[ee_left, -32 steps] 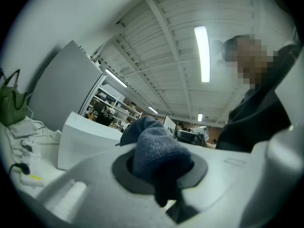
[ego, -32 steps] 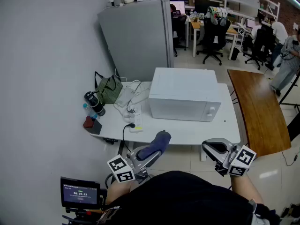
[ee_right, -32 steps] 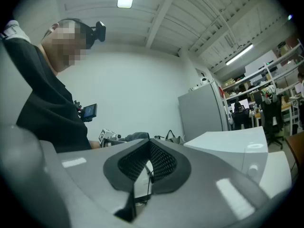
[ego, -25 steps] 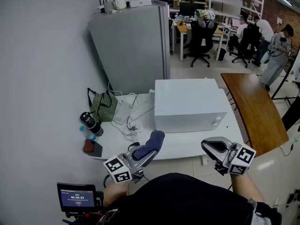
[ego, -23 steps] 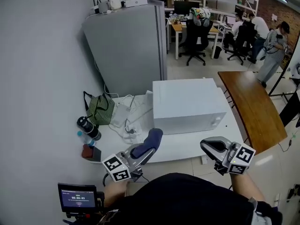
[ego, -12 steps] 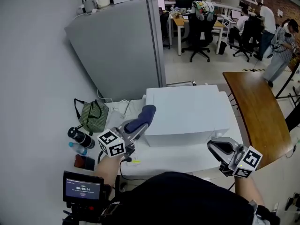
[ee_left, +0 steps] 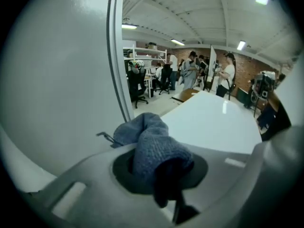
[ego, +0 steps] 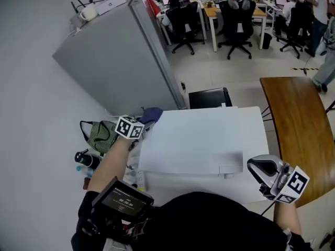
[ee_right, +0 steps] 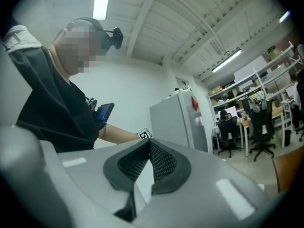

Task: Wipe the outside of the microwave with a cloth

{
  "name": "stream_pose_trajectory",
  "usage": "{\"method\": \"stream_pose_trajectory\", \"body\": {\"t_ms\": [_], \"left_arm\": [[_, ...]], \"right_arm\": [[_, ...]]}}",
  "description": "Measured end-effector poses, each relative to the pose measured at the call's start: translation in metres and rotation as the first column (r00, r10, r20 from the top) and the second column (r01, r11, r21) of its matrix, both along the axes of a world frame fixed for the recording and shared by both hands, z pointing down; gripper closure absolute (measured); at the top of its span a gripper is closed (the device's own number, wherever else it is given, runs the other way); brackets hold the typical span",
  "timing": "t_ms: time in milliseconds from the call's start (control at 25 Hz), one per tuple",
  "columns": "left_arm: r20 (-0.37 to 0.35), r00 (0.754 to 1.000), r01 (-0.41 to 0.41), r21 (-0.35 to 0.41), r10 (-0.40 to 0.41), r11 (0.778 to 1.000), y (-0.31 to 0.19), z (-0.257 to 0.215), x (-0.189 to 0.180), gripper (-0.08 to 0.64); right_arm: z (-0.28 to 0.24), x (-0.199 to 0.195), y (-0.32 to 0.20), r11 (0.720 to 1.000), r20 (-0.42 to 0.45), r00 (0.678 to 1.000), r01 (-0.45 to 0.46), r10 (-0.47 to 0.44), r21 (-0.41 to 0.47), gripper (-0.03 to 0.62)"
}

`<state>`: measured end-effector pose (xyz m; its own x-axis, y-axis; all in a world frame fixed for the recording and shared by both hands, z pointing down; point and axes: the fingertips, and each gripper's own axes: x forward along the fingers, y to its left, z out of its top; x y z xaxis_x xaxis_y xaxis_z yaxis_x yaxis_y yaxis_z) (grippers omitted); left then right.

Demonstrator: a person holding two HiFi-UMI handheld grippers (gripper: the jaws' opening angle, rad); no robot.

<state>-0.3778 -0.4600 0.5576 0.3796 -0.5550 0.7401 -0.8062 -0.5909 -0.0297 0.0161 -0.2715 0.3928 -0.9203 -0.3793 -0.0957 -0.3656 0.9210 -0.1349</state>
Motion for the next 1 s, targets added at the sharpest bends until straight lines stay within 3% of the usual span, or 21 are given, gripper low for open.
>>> {"method": "stream_pose_trajectory", "body": {"t_ms": [160, 280, 520, 640, 720, 800, 880, 1000], "left_arm": [[0.129, 0.989, -0.065, -0.051, 0.071, 0.997, -0.022, -0.002, 0.031, 0.503], [0.12, 0.97, -0.2, -0.092, 0.21, 0.975, -0.031, 0.001, 0.105, 0.503], [0.095, 0.867, -0.482, -0.088, 0.489, 0.872, -0.045, 0.004, 0.286, 0.503], [0.079, 0.812, -0.577, -0.052, 0.579, 0.815, -0.041, 0.007, 0.352, 0.503], [0.047, 0.792, -0.609, -0.002, 0.608, 0.793, -0.035, 0.003, 0.379, 0.503], [-0.006, 0.785, -0.618, 0.053, 0.619, 0.784, -0.027, -0.003, 0.386, 0.503], [-0.059, 0.799, -0.592, 0.096, 0.598, 0.801, -0.018, -0.015, 0.364, 0.503], [-0.068, 0.845, -0.518, 0.143, 0.531, 0.843, -0.001, -0.039, 0.274, 0.503]], "right_arm": [[0.017, 0.047, -0.011, 0.997, 0.023, 0.997, -0.07, 0.07, -0.035, 0.588], [0.031, 0.076, -0.009, 0.991, 0.039, 0.992, -0.118, 0.121, -0.069, 0.588], [0.042, 0.116, 0.011, 0.972, 0.04, 0.975, -0.212, 0.217, -0.106, 0.588], [0.046, 0.123, 0.023, 0.96, 0.012, 0.967, -0.25, 0.254, -0.122, 0.588], [0.045, 0.115, 0.029, 0.959, -0.012, 0.966, -0.257, 0.257, -0.122, 0.588], [0.041, 0.099, 0.032, 0.962, -0.032, 0.969, -0.247, 0.245, -0.113, 0.588], [0.031, 0.076, 0.035, 0.969, -0.045, 0.973, -0.23, 0.227, -0.093, 0.588], [0.013, 0.032, 0.04, 0.978, -0.061, 0.978, -0.201, 0.198, -0.046, 0.588]]}}
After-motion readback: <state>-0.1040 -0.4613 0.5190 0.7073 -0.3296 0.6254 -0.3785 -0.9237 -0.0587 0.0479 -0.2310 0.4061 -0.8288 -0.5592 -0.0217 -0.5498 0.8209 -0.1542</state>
